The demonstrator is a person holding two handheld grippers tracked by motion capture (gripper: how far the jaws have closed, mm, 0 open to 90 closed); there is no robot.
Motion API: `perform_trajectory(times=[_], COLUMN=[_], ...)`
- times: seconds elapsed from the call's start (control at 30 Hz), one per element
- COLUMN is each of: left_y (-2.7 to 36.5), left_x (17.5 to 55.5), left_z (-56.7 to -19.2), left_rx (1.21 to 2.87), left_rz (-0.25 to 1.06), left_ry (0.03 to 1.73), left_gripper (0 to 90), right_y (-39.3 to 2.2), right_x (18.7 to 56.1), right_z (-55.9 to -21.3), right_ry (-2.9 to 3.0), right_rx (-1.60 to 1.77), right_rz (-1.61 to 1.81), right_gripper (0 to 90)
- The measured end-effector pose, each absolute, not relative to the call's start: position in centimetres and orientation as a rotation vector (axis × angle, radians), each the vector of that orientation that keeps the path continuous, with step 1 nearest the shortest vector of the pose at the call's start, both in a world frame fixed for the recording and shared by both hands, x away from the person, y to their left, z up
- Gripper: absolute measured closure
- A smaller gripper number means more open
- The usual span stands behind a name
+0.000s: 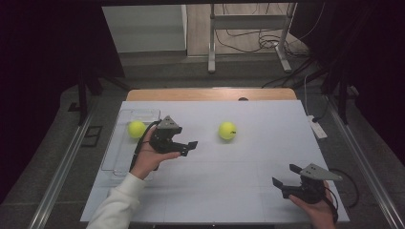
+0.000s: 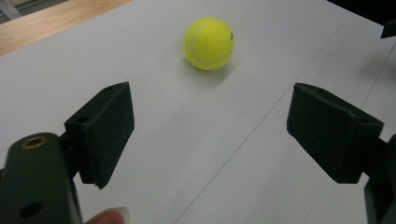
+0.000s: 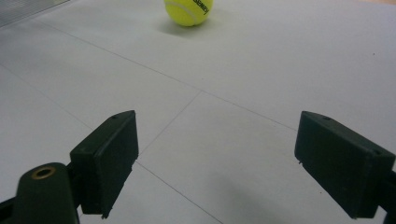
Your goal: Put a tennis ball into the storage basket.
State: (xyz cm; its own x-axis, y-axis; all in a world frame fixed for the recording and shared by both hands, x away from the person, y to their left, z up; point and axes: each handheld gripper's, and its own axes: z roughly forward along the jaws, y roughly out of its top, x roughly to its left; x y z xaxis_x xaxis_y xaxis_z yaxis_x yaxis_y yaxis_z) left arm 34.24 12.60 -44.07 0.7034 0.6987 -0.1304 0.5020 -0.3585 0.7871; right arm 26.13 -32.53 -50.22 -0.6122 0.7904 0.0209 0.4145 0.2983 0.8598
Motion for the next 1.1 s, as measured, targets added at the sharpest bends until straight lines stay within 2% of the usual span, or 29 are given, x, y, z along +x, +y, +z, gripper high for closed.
perform_trajectory(times=[1.1], left_y=[9.8], left_x=[36.5], left_z=[-44.4], left_rx=[2.087], left_rz=[0.246], left_ry=[0.913], left_gripper=[16.1], right_y=[-32.5], right_x=[26.1], right_z=[-50.3], right_ry=[2.165], right_rx=[1.083], right_rz=[1.252], right_gripper=[14.0])
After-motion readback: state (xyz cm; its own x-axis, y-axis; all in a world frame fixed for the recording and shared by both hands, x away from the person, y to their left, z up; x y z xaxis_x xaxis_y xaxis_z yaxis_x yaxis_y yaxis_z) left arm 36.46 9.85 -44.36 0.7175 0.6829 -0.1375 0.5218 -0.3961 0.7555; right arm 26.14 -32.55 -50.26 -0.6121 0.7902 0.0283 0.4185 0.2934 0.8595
